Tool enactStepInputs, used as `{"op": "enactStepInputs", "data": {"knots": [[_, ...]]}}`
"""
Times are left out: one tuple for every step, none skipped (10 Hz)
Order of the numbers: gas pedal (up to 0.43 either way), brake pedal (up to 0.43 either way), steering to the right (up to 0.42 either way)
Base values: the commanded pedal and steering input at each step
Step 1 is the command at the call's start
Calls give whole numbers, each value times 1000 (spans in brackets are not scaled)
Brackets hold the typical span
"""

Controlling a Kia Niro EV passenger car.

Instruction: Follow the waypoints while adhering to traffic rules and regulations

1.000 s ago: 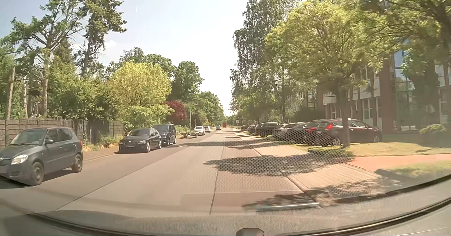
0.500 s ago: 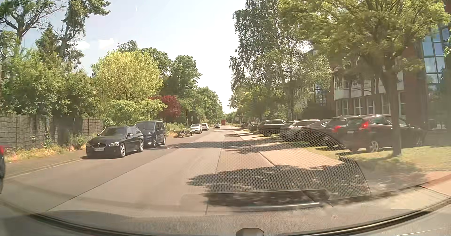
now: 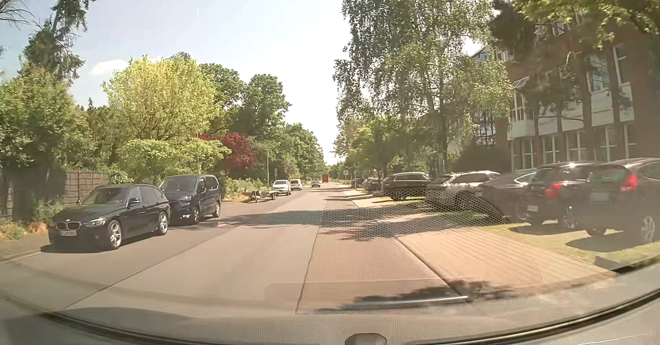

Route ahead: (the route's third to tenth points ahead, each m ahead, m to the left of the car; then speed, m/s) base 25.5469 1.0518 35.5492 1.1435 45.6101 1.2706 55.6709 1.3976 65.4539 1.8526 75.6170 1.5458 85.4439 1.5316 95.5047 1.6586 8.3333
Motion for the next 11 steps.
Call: {"op": "enactStepInputs", "data": {"knots": [[59,0,1],[59,0,1],[59,0,1],[59,0,1],[59,0,1],[59,0,1],[59,0,0],[59,0,0],[59,0,0],[59,0,-2],[59,0,-3]]}}
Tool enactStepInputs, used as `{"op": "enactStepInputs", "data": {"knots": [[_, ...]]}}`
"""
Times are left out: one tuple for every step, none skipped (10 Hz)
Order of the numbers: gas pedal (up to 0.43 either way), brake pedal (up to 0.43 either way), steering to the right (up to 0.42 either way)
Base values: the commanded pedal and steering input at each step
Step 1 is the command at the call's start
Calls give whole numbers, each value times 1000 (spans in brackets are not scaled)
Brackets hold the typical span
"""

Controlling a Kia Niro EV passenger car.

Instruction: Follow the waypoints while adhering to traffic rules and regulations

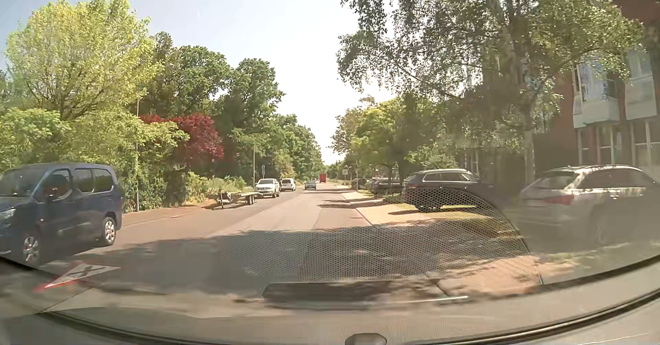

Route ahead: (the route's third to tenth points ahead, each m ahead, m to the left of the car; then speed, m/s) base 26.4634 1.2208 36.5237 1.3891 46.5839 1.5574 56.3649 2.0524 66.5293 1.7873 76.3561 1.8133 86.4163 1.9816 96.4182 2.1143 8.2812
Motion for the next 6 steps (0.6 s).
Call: {"op": "enactStepInputs", "data": {"knots": [[59,0,-3],[59,0,-3],[59,0,-3],[47,0,-3],[47,0,-3],[47,0,-3]]}}
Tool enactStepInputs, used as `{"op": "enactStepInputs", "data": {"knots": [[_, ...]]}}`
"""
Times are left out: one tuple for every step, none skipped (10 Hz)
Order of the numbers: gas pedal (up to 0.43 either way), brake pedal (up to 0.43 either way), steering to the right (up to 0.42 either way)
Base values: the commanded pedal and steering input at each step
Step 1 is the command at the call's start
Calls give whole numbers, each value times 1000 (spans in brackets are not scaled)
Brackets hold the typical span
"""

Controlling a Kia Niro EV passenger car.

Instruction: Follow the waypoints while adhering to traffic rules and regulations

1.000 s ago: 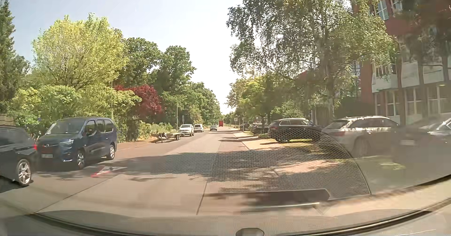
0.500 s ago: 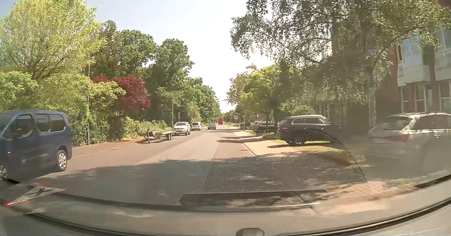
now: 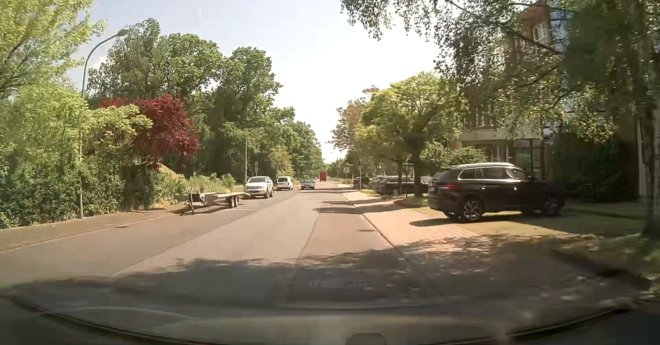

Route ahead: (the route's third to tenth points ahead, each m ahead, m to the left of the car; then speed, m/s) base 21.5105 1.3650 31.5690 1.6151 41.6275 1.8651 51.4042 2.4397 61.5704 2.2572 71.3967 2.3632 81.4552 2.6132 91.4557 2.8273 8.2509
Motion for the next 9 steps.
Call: {"op": "enactStepInputs", "data": {"knots": [[47,0,-4],[47,0,-4],[47,0,-5],[47,0,-5],[47,0,-6],[47,0,-11],[47,0,-18],[47,0,-21],[47,0,-19]]}}
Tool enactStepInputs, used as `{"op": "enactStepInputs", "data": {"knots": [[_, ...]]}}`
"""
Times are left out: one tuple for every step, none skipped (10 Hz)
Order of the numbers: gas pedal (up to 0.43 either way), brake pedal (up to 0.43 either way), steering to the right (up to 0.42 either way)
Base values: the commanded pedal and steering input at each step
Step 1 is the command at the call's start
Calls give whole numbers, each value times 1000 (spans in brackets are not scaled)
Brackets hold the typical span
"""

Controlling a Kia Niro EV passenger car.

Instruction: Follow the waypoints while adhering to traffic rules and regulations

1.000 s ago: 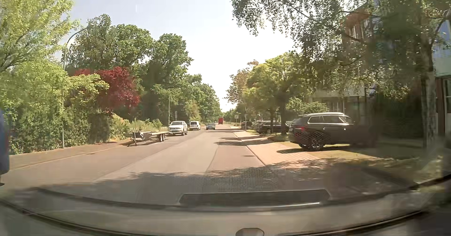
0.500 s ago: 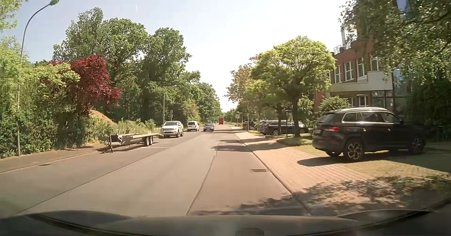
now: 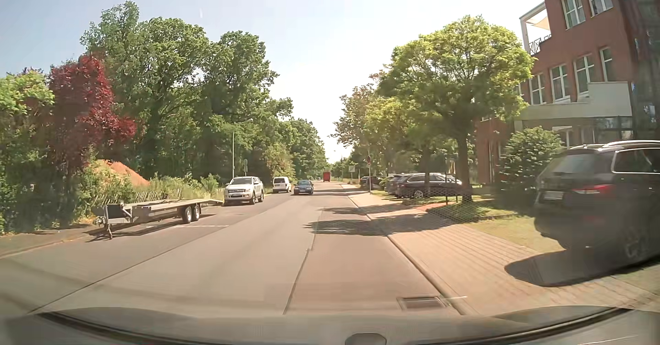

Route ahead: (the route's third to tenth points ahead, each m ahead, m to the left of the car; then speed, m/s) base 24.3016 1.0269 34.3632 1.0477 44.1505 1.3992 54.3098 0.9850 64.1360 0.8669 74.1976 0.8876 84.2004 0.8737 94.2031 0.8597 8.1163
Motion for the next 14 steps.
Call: {"op": "enactStepInputs", "data": {"knots": [[47,0,-15],[47,0,-13],[47,0,-11],[47,0,-8],[47,0,-2],[47,0,0],[47,0,0],[47,0,1],[47,0,3],[47,0,6],[47,0,7],[47,0,5],[47,0,5],[47,0,5]]}}
